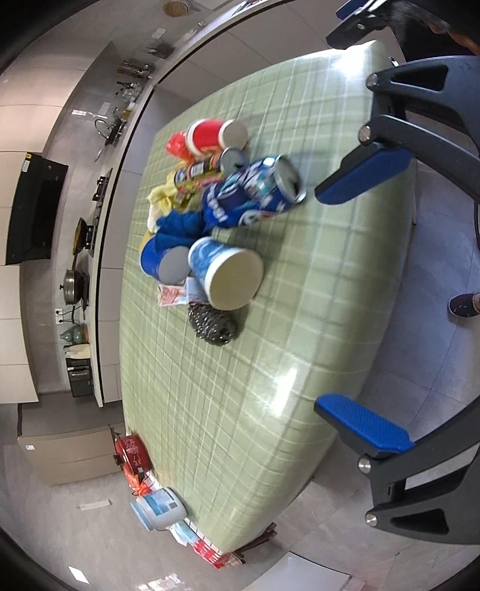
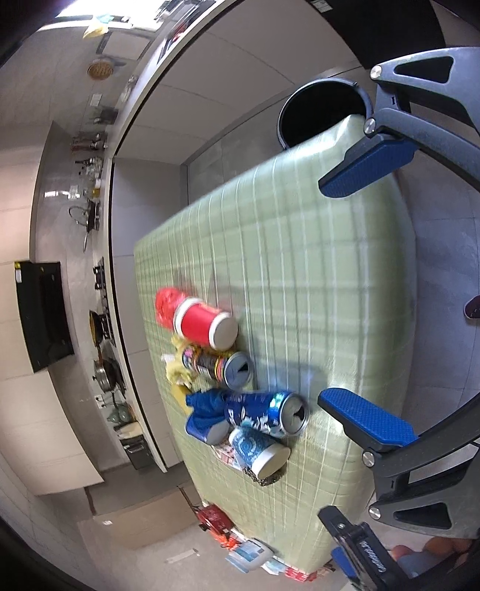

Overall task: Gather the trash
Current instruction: 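Move both tools toward the pile of cans and cups on the island, then grasp the blue Pepsi can with the right tool while the left tool grasps the blue-white paper cup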

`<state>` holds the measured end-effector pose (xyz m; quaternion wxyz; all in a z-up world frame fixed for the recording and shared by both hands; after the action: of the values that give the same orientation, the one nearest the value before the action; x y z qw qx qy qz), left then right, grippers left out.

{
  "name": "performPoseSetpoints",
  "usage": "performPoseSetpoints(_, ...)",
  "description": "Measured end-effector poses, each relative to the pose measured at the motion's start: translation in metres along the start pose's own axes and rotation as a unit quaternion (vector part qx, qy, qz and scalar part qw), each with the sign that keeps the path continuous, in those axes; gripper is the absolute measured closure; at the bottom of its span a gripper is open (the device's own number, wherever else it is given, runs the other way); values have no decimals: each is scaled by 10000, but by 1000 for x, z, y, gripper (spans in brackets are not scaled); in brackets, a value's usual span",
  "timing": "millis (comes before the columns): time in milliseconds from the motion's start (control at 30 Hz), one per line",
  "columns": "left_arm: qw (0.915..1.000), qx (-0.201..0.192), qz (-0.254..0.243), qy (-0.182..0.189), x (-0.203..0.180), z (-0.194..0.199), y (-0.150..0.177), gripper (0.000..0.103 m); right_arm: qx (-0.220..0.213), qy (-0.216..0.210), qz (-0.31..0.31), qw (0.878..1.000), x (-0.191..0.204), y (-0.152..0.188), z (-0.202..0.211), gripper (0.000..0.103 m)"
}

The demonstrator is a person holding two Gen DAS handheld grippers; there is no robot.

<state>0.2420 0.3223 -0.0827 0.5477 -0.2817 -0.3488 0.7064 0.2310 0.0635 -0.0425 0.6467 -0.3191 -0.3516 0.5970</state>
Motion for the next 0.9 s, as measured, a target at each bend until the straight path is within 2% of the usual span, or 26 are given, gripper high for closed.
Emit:
performPoseSetpoints(200, 10000, 34, -80, -17, 1, -38, -17, 0, 25, -252, 143, 9996, 29, -14, -37, 0)
performPoseSetpoints(400, 9996, -8, -269, -5, 2, -61, -34, 0, 94, -720, -100, 9973, 56, -28, -83, 4)
performPoseSetpoints(500, 9994, 91, -276, 183, 2, -73, -38, 0, 163, -744, 2, 9971, 73, -32, -98, 7)
performPoseSetpoints(667, 9966, 79, -661, 490, -1, -97, -49, 0, 188, -636, 43, 9978, 101, -36, -121, 8)
performPoseSetpoints(833, 9931, 118, -902, 746, 1, -118, -55, 1, 443, -580, -21, 9973, 123, -27, -145, 18)
performPoseSetpoints(900, 9911, 224, -955, 896, 1, -127, -52, 4, 533, -528, -10, 9972, 128, -22, -153, 19)
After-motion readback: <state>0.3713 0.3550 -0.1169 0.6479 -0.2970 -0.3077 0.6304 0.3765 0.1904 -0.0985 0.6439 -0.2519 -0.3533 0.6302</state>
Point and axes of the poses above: each gripper's, at about its wrist camera, not at the fingertips, and z roughly against the way its jaws point, x to its left, y to its underside, the point moved 8 cm from there along -z, roughly the way its jaws point, and after that the axes turned 13 degrees about -x, right-handed, at the moved point
